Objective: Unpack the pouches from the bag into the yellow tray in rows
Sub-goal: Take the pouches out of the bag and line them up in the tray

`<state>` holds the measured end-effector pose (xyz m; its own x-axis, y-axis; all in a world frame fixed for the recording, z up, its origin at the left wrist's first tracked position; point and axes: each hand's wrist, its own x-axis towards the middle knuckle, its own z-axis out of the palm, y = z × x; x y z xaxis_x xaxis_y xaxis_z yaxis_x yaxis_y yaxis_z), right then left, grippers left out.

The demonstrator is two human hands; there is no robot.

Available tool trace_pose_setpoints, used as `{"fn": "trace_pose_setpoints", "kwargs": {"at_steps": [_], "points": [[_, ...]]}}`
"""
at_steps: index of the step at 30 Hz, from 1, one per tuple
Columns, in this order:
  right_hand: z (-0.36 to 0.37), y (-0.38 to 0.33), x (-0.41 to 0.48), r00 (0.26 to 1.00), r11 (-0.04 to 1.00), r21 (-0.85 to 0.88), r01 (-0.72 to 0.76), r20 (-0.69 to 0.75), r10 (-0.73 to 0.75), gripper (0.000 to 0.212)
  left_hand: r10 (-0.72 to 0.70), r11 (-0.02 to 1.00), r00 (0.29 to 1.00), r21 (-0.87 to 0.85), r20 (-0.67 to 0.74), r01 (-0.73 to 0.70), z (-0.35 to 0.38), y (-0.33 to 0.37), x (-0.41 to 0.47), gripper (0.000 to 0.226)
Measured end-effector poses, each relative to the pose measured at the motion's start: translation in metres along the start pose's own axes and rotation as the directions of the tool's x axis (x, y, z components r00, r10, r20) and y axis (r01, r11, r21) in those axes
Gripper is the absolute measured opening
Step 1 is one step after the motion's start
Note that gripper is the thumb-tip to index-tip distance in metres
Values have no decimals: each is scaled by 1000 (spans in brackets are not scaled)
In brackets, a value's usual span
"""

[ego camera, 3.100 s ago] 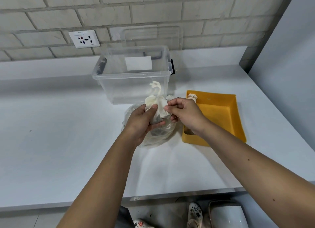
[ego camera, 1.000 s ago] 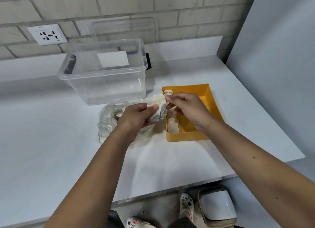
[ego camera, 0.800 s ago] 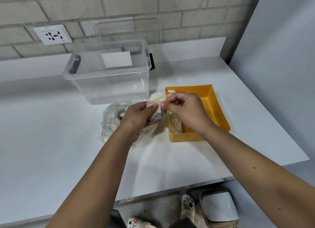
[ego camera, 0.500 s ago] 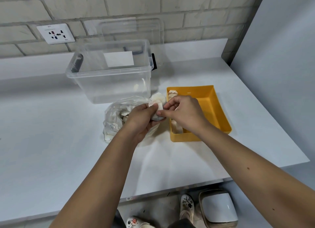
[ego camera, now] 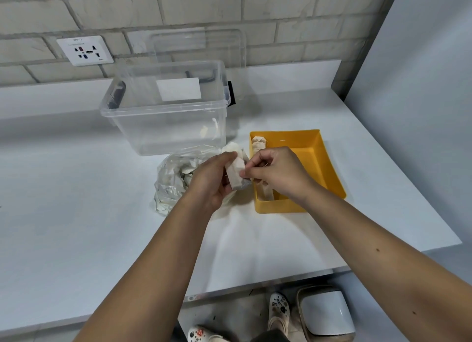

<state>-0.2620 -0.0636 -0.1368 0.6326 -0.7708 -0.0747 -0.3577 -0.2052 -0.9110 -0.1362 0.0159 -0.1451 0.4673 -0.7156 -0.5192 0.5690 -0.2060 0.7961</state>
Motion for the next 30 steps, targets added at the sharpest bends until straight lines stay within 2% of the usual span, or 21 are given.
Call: {"fn": "trace_pose_setpoints", "kwargs": {"at_steps": [3, 6, 9, 13, 17, 22, 30], "points": [[-8, -2, -2, 999, 996, 83, -25, 27, 23, 13, 22, 1000, 999, -4, -30, -22, -3, 2, 3, 23], [-26, 3, -1, 998, 982, 182, -45, -29, 51, 13, 71, 997, 997, -41, -37, -73, -12, 4, 6, 26], [-39, 20, 0, 993, 992, 44, -119, -17, 120, 13, 97, 995, 994, -24, -44, -98, -18, 7, 7, 27], [-38, 45, 1, 943, 952, -140, -273, 154, 294, 12, 111, 993, 993, 39, -30, -110, -17, 6, 6, 24], [-37, 46, 4, 911, 906, -311, -287, 205, 358, 15, 115, 992, 993, 52, -1, -115, -14, 5, 3, 20], [-38, 43, 7, 902, 894, -356, -273, 228, 366, 15, 110, 991, 994, 79, -7, -109, -13, 4, 1, 14], [-37, 47, 9, 945, 891, -399, -217, 143, 295, 25, 140, 983, 990, 119, -6, -138, -9, 4, -2, 11]]}}
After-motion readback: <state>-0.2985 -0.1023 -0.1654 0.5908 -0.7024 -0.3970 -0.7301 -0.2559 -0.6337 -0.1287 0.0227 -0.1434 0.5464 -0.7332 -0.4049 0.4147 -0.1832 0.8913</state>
